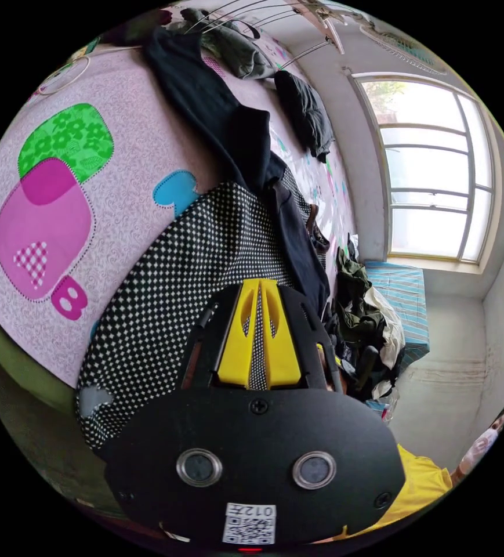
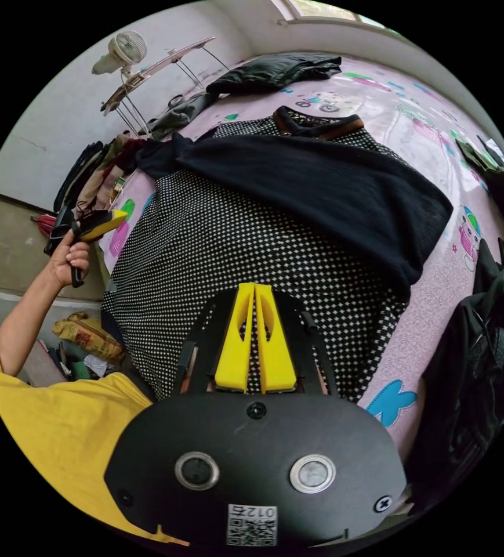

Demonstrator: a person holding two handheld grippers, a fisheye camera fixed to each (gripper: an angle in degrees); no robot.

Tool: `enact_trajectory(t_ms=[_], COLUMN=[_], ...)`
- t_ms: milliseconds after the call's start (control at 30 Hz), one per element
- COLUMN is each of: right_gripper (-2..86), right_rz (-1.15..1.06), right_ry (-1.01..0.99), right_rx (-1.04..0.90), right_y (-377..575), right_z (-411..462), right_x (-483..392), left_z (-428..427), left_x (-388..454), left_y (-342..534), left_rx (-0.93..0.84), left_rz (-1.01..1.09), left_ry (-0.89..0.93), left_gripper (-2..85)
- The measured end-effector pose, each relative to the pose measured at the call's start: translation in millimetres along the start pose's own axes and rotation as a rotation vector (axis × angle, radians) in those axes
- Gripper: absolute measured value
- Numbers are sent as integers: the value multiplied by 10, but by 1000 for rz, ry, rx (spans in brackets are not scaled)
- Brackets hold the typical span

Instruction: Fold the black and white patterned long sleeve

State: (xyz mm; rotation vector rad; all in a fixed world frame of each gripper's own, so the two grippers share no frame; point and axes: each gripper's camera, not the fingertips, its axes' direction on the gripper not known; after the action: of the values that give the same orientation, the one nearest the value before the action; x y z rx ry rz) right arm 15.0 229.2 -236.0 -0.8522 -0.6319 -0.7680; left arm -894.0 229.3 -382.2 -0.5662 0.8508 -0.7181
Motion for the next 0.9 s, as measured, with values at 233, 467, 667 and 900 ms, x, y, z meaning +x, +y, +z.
enact_trajectory(t_ms=[233, 467, 667, 900], right_gripper=[3, 26, 59, 40], right_rz=[164, -241, -529, -653], right_ry=[39, 503, 806, 939], right_rx=[117, 127, 40, -90], right_y=[-8, -1140, -1977, -2436], right_z=[233, 1130, 2085, 2677], right_x=[-979, -3052, -3990, -4272], left_z=[46, -250, -1090, -1950], left_x=[22, -173, -918, -1480], left_y=[-719, -1125, -1383, -1695], left_rx=[-79, -252, -178, -28], left_rz=[-34, 76, -22, -104], left_ry=[130, 95, 142, 163], left_gripper=[5, 6, 7, 8])
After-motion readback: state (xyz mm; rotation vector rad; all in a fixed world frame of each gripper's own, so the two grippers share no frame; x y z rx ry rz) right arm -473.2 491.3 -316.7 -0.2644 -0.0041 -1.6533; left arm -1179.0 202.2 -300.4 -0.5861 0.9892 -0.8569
